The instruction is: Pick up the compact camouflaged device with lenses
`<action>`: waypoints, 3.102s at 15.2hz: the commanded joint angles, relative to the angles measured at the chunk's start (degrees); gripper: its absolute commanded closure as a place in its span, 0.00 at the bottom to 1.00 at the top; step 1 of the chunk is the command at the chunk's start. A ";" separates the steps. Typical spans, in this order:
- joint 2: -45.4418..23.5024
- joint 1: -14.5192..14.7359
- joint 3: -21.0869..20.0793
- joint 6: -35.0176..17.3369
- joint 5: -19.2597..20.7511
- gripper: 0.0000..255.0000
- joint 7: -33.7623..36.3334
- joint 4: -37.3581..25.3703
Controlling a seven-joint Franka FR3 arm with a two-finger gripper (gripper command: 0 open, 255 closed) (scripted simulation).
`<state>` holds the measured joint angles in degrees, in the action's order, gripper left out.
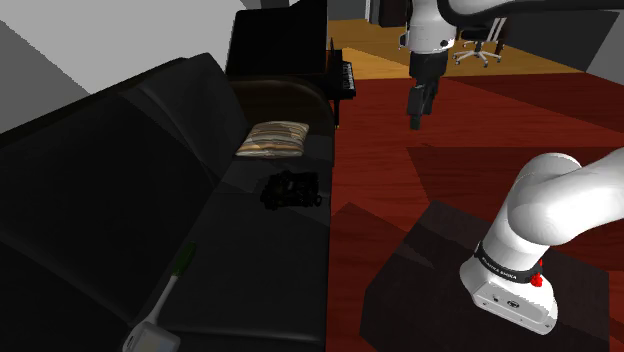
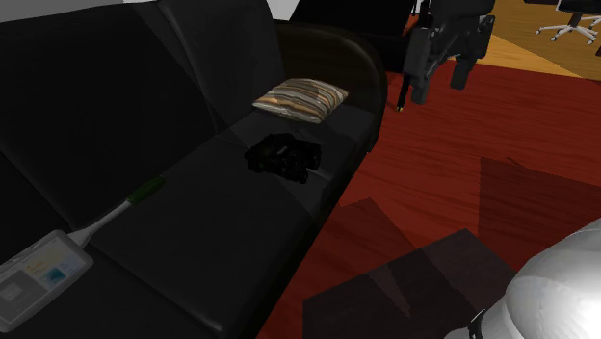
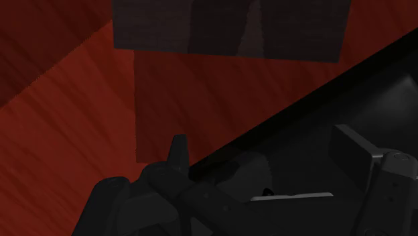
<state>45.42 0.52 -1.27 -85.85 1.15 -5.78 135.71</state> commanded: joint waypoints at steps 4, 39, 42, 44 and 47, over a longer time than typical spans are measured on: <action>-4.67 0.60 -0.20 -5.60 -0.49 0.00 -0.51 1.04; -69.01 6.21 -4.18 -42.04 -2.03 0.00 -5.64 -25.79; -70.80 6.28 -4.10 -44.19 -1.89 0.00 -5.63 -25.42; -70.80 6.28 -4.10 -44.19 -1.89 0.00 -5.63 -25.42; -70.83 6.26 -4.09 -44.26 -1.89 1.00 -5.67 -25.38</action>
<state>-25.34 6.80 -5.39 -130.00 -0.75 -11.43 110.38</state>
